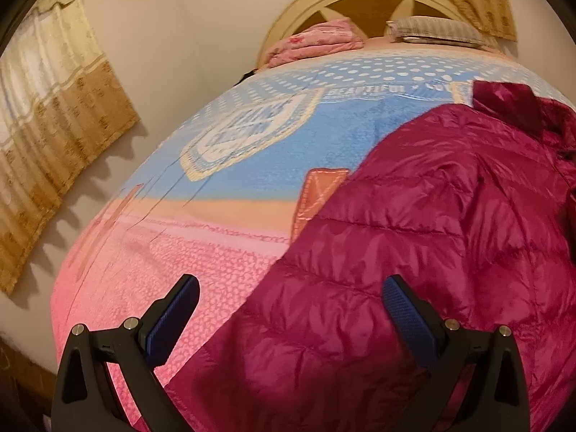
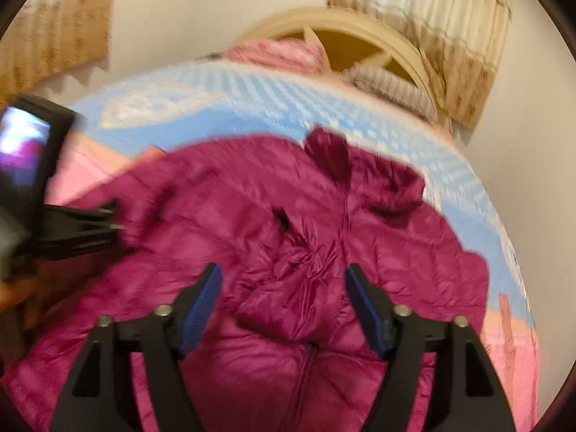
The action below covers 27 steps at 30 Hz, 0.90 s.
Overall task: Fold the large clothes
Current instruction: 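Carry the held sleeve across the jacket body with the right tool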
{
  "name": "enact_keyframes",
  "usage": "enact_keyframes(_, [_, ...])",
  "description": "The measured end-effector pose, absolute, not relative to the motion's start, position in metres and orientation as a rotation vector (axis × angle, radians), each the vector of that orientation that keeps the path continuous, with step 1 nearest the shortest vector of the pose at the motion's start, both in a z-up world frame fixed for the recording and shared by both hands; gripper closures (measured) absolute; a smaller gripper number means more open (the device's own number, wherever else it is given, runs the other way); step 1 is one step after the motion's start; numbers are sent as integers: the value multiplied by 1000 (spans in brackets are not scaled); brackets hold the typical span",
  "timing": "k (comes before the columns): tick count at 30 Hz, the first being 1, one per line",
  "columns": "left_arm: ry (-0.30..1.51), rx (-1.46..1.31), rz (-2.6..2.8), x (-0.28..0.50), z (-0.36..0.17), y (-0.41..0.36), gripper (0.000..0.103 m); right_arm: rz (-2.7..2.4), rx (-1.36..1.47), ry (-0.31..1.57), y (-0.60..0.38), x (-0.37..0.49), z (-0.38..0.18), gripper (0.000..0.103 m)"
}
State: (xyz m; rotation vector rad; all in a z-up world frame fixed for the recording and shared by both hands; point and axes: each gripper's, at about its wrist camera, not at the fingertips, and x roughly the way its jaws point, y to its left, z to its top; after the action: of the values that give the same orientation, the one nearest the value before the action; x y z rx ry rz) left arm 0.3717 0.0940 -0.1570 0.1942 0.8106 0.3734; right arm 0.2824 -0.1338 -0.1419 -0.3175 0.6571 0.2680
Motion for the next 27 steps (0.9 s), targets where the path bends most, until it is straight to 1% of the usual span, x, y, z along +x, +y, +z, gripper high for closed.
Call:
enact_keyframes(1, [812, 189, 376, 372, -156, 94, 1, 267, -325, 624, -137, 273, -134, 19])
enact_keyframes(3, [802, 185, 369, 371, -150, 90, 1, 220, -329, 570, -157, 264, -122, 19])
enact_keyframes(5, [790, 190, 362, 371, -145, 82, 1, 158, -276, 572, -189, 273, -119, 20])
enact_keyframes(7, [783, 188, 352, 371, -140, 74, 1, 66, -202, 608, -229, 290, -125, 30])
enact_keyframes(9, [780, 190, 340, 371, -137, 65, 1, -11, -129, 650, -265, 307, -134, 35])
enact_keyframes(11, [776, 195, 326, 373, -135, 52, 1, -104, -82, 669, -298, 322, -146, 35])
enact_keyframes(13, [777, 202, 305, 375, -134, 40, 1, -181, -74, 714, -320, 340, -161, 50])
enact_keyframes(17, [758, 208, 259, 378, -129, 14, 1, -253, -69, 806, -349, 375, -196, 53])
enact_keyframes(21, [754, 250, 244, 382, -133, -1, 1, -218, -146, 878, -334, 396, -223, 53])
enact_keyframes(25, [781, 274, 279, 386, -146, 10, 1, -224, -178, 897, -331, 398, -220, 53])
enact_keyframes(27, [782, 268, 306, 384, -148, 22, 1, -238, -183, 865, -325, 392, -206, 53])
